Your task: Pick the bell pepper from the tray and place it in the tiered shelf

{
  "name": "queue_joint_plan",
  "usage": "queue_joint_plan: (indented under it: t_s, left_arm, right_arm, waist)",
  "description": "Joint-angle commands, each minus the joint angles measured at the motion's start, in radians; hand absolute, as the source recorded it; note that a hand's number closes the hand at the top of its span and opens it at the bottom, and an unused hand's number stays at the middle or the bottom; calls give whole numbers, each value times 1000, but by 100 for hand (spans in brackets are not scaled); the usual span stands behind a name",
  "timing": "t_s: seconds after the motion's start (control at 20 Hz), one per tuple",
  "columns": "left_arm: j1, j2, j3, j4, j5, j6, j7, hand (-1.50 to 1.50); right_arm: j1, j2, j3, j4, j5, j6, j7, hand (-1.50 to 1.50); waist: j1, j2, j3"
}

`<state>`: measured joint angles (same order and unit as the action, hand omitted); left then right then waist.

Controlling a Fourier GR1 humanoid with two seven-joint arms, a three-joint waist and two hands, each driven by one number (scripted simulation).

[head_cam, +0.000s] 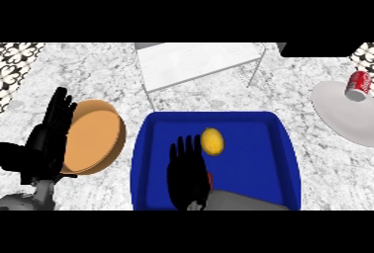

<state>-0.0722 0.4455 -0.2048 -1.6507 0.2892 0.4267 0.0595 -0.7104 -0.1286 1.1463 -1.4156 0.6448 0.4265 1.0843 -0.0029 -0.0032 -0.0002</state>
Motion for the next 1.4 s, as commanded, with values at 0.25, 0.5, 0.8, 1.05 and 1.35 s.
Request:
queue_joint_plan:
  t_s: [0.25,0.5,0.8,1.05,1.35]
  left_arm:
    - [-29,-45,27,-9,-45,-4,43,0]
    - [-40,-54,31,-8,-85,-6,68,0]
    - [16,-51,75,-25,-64,-77,53,0]
    - [-15,-96,81,-20,-104,-78,69,0]
    - [-27,-89,92,-1,-96,-93,58,0]
  right_arm:
    - [125,9,-53,-50,162,67,40,-150]
    - [139,35,-111,134,236,3,-97,-150]
    - [206,49,-147,106,283,122,-94,150]
    - [172,65,-142,176,402,91,-257,150]
    - [236,120,-307,233,324,-232,-350,150]
  waist:
    - [0,1,0]
    - [6,3,0]
    - [6,2,0]
    - [6,3,0]
    - [9,9,2]
